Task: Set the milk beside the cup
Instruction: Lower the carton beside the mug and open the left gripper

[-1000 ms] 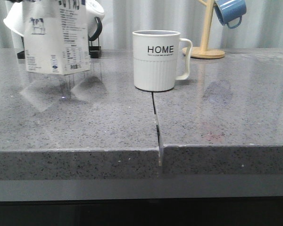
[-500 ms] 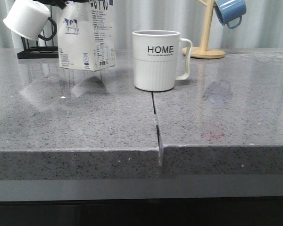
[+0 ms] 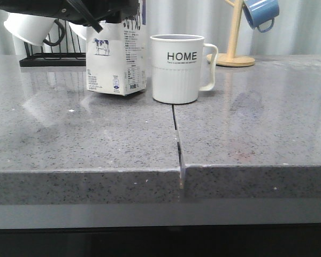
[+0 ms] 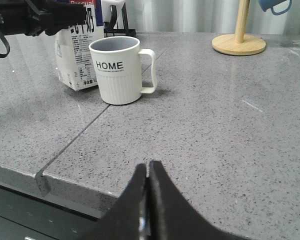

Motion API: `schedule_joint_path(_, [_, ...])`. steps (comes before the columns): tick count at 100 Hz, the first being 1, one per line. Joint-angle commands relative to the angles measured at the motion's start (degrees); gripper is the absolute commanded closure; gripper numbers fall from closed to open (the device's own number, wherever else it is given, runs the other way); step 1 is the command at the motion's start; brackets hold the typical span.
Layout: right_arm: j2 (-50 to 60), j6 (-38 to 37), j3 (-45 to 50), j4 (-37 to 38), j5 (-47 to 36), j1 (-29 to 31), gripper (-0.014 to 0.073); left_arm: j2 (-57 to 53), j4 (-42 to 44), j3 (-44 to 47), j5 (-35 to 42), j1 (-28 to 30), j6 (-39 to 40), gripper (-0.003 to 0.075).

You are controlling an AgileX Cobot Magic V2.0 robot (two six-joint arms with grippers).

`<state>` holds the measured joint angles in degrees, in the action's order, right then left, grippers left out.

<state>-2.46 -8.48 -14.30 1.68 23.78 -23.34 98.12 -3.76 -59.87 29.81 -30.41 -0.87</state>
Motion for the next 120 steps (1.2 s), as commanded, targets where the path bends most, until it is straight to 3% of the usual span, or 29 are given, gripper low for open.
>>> schedule_joint_path(1, [-0.4,0.5,-1.6,0.1,-4.9,0.1,0.0662,-2.1,-0.5,-2.0,4.7,-0.4,0.1,0.0552])
schedule_joint_path(5, [-0.4,0.5,-1.6,0.1,-4.9,0.1,0.0662,-2.1,-0.5,-2.0,4.6,-0.4,0.1,0.0479])
schedule_joint_path(17, [-0.4,0.5,-1.6,0.1,-4.9,0.1,0.0662,-2.2,-0.2,-2.0,4.4,-0.4,0.1,0.0149])
schedule_joint_path(27, [-0.4,0.5,-1.6,0.1,-4.9,0.1,0.0662,-2.6,0.1,-2.0,1.6,-0.4,0.1,0.0022])
schedule_joint_path(86, [-0.4,0.5,-1.6,0.1,-4.9,0.1,0.0662,-16.7,0.5,1.1,-18.2,-0.8,0.1,0.0067])
schedule_joint_path(120, [-0.4,0.5,-1.6,0.1,-4.9,0.1,0.0662,-33.4,0.5,8.5,-30.4,1.3,0.1,0.0277])
